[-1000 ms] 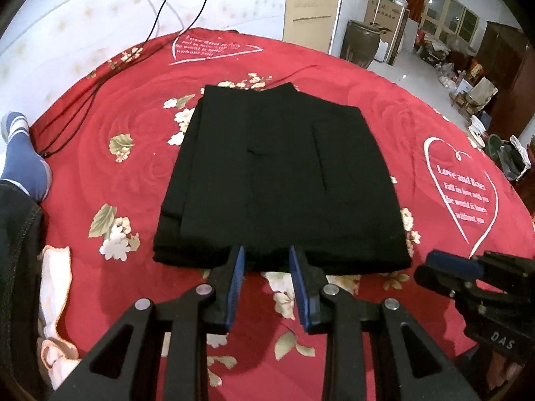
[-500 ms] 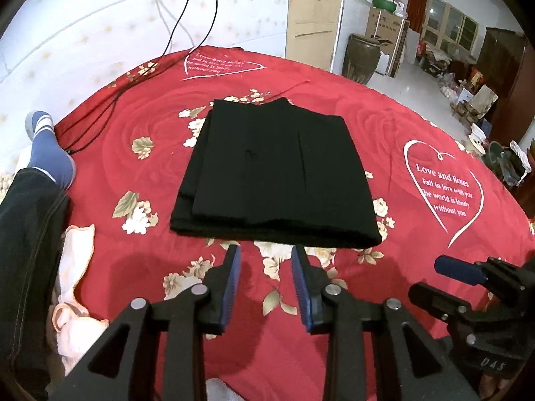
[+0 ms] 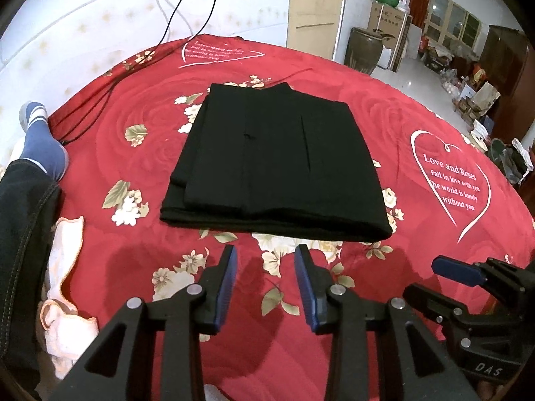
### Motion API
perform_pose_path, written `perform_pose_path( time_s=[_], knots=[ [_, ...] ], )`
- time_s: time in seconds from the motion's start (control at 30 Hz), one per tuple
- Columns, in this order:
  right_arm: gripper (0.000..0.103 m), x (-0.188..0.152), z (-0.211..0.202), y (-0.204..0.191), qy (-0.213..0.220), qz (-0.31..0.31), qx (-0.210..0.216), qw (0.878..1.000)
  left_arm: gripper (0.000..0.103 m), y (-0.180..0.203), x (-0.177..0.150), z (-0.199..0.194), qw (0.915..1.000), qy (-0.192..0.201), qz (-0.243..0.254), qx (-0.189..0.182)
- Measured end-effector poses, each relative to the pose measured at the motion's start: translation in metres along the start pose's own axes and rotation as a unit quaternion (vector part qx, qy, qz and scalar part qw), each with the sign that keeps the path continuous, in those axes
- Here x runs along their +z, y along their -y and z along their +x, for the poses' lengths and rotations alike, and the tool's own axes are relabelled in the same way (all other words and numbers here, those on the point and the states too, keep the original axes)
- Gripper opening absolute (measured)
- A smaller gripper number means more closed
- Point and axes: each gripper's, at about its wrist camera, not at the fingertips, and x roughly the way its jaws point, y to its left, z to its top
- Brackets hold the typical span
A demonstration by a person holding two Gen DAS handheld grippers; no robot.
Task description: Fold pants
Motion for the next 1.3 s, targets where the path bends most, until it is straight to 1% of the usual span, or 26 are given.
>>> perform_pose_path(
  time_s=[0.27,0.53,0.77,1.3],
  knots=[
    [0.056,-0.0002,0.0024,0.0051,-0.006,0.01,0.005,1.0,0.038,0.0004,-0.0008,0.0018,1.0,-0.002,0.0,0.001],
    [0.056,0.0,0.0026,0.0051,-0.006,0.011,0.006,1.0,0.038,-0.0012,-0.001,0.0003,1.0,0.003,-0.006,0.001],
    [0.056,0.0,0.004,0.0067,-0.008,0.014,0.008,1.0,0.038,-0.0008,-0.0004,-0.0015,0.9999,0.007,-0.007,-0.006],
    [0.056,-0.0002,0.003,0.0084,-0.007,0.016,0.01,1.0,0.039,-0.0004,-0.0009,-0.0021,0.9999,0.008,-0.01,-0.005]
  ],
)
